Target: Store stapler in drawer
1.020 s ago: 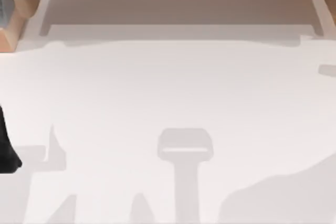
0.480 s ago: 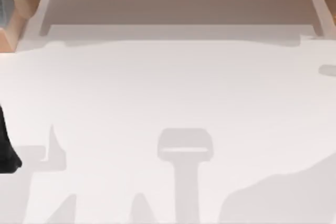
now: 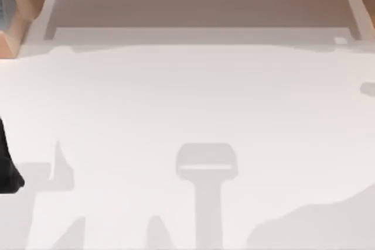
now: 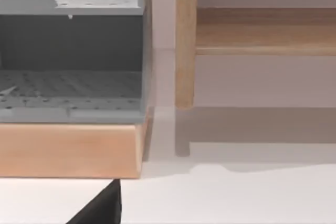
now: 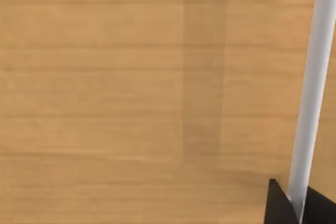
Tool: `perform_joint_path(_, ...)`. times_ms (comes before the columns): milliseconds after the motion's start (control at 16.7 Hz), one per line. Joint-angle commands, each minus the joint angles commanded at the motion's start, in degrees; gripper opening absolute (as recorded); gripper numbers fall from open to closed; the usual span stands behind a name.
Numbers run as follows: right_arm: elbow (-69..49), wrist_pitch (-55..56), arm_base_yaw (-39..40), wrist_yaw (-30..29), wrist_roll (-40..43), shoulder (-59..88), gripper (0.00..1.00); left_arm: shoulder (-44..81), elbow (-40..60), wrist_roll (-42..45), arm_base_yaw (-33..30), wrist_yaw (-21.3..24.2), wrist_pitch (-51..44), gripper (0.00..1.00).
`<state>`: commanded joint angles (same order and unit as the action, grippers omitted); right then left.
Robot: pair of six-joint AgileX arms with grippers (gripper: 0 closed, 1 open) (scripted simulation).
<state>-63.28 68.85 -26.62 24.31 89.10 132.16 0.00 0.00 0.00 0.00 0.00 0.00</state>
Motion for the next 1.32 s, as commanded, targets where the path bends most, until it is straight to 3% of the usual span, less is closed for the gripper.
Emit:
perform_joint_path(240,8.4,4.6,-1.9,2.0,0.0,-3.6,0.00,0.0,0.0,0.0,0.0,0.0,0.0,1.00)
perform_joint_path(660,10.4,6.1,-2.6,2.6,-0.1,-4.6,0.00,0.0,0.0,0.0,0.0,0.0,0.0,1.00)
perform_joint_path(1080,22.8,13.2,-6.9,7.1,-0.1,-9.5,0.00,0.0,0.0,0.0,0.0,0.0,0.0,1.00)
perform_joint_path(1320,23.4,13.7,-7.3,7.4,-0.1,-9.8,0.00,0.0,0.0,0.0,0.0,0.0,0.0,1.00)
